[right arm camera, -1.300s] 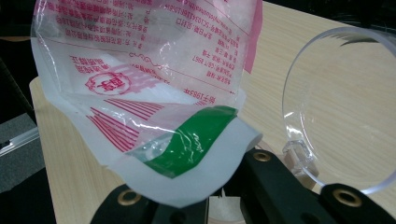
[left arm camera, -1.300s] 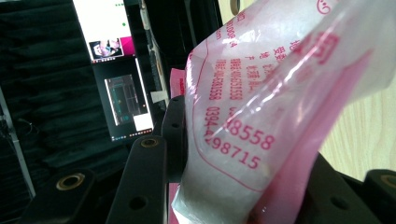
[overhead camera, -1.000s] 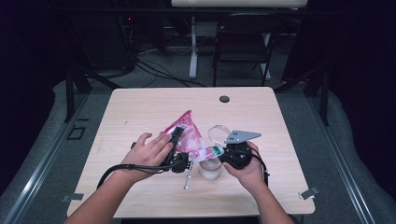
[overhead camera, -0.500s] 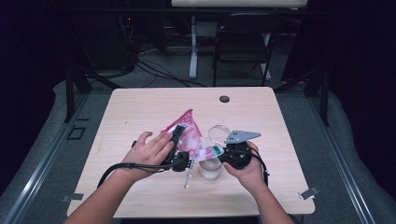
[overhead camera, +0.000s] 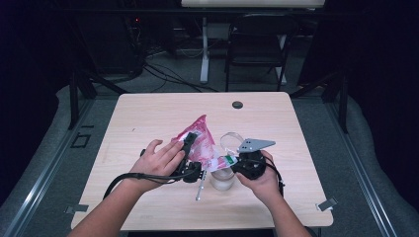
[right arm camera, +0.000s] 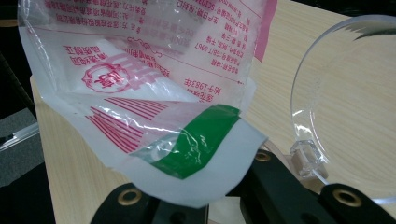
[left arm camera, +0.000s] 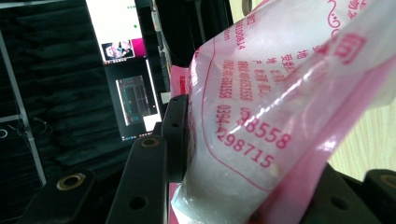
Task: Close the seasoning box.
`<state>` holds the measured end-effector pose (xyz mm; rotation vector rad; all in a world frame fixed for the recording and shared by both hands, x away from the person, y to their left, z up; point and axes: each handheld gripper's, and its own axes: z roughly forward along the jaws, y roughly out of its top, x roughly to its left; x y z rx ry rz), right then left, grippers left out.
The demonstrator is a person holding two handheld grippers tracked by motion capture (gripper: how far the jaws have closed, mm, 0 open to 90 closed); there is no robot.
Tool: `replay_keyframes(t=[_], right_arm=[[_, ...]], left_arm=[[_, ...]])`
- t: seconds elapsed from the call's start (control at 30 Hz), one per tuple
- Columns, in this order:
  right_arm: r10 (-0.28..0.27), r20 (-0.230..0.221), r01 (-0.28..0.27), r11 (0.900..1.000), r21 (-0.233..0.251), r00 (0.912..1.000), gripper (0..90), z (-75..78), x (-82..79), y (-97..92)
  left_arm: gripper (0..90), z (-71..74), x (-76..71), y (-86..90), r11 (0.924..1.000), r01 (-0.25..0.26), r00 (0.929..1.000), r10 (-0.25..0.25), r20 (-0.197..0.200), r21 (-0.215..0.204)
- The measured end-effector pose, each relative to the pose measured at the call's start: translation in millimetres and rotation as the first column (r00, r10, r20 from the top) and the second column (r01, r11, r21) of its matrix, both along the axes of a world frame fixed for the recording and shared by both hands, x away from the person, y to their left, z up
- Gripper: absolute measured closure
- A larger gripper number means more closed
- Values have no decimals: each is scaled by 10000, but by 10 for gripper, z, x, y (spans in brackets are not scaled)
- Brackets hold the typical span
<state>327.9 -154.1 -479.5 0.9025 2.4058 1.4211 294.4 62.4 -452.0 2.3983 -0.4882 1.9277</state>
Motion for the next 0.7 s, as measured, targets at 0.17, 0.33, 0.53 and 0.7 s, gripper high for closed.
replay_keyframes(t=[0.17,0.33,0.53,0.7], right_arm=[[-19,2,19,10000,16,10000,900,1,0,-4],[-31,0,31,10000,1,10000,900,4,2,-9],[-24,3,24,10000,-3,10000,900,4,1,-7],[-35,6,35,10000,-8,10000,900,3,2,-8]], left_arm=[[672,3,1,-3,10000,35,10000,-34,36,-57],[671,8,1,-10,9999,14,10000,-15,-36,-117],[671,13,-4,-14,9998,15,10000,-15,-9,-214],[671,24,-7,-24,9999,86,9999,-84,134,-132]])
